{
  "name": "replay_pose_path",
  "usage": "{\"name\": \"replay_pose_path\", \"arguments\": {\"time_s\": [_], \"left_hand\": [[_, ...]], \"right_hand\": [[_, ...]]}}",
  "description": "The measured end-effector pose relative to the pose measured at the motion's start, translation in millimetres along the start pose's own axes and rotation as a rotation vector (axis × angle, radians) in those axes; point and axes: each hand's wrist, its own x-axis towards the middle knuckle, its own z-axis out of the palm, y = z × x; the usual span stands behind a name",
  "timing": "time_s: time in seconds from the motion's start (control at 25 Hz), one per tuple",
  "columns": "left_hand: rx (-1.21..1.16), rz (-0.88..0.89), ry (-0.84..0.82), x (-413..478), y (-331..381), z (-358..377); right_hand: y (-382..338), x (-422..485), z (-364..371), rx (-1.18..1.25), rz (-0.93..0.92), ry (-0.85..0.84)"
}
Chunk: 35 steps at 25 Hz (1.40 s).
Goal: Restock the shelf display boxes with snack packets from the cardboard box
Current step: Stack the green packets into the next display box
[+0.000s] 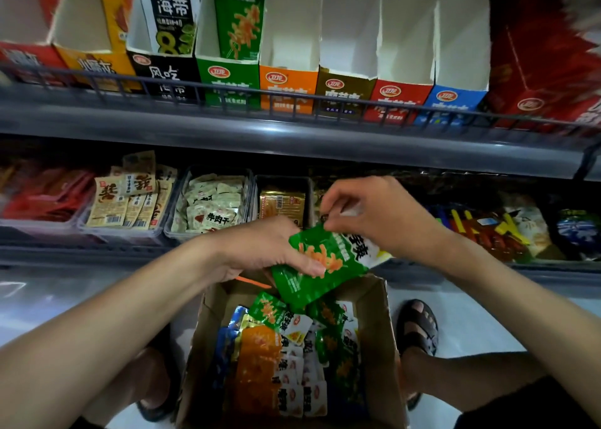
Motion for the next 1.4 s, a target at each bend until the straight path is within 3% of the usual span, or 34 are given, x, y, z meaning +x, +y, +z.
{"name": "replay_pose_path", "arguments": {"time_s": [0.08,0.16,0.24,0.36,0.56,0.76,0.88,0.96,1.08,1.28,1.4], "left_hand": [[-0.047,0.03,0.061,0,-3,-6],[-0.118,0.042,0.103,-1,-4,-7],[-0.159,0.044,0.12,-3,-5,-5],[-0.211,0.015,0.07,-7,-4,-2],[-0.467,0.07,-0.395,-13,-5,-2],[-0.587,0.101,-0.476,-11,-7,2],[-0.627,0.091,-0.415,-12,-8,3],[-0.626,0.096,-0.283,-11,-6,5],[-0.565,0.131,-0.117,-11,-3,11],[-0.448,0.152,0.071,-8,-2,21],[-0.405,0.172,0.158,-3,0,23]], "right_hand": [[10,-1,-8,0.115,0.195,0.145],[14,-6,-10,0.453,0.383,0.106],[13,-9,-8,0.696,0.439,0.046],[11,-10,-11,0.741,0.362,0.056],[6,-9,-14,0.754,0.196,0.048],[6,-6,-12,0.726,0.119,0.058],[6,-4,-10,0.685,0.104,0.098],[7,-3,-8,0.674,0.114,0.144],[7,-2,-3,0.678,0.155,0.198],[7,-2,15,0.487,0.226,0.338],[-4,-7,22,0.546,0.259,0.36]]}}
